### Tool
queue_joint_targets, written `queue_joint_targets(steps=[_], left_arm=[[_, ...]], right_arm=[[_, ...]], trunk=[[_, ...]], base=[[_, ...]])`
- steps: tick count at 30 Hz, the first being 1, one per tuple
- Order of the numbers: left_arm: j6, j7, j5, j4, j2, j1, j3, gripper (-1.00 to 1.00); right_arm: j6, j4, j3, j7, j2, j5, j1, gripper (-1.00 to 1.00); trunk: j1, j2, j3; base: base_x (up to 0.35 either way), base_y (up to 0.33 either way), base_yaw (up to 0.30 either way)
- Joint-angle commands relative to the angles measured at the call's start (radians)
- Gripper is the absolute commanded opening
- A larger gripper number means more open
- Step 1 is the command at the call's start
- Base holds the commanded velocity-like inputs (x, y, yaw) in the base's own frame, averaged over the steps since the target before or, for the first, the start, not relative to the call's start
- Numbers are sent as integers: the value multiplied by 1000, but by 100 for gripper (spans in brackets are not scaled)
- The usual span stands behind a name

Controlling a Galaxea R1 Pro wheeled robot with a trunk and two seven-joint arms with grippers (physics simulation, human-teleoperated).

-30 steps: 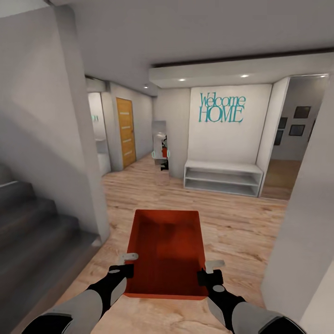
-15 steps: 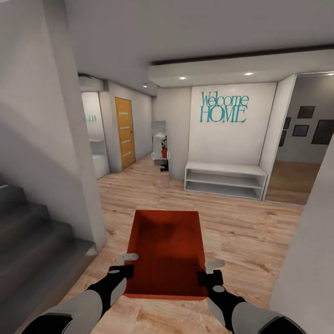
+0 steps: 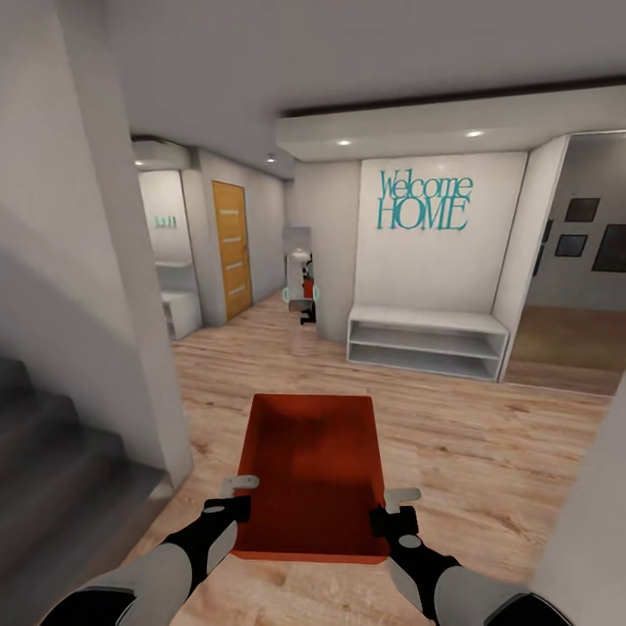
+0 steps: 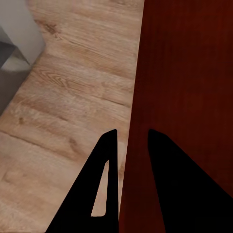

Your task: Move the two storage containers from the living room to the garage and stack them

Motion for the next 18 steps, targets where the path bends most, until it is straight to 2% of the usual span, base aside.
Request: queue_joint_targets(steps=[1, 18], left_arm=[[3, 13, -6, -2, 3, 0, -3, -100], [4, 13, -6, -1, 2, 0, -3, -100]], right_arm=[[-1, -3, -81, 0, 1, 5, -2, -100], [0, -3, -81, 2, 1, 5, -2, -100]], trunk=[[1, -2, -2], [1, -2, -2]], base=[[322, 0, 0], [322, 0, 0]])
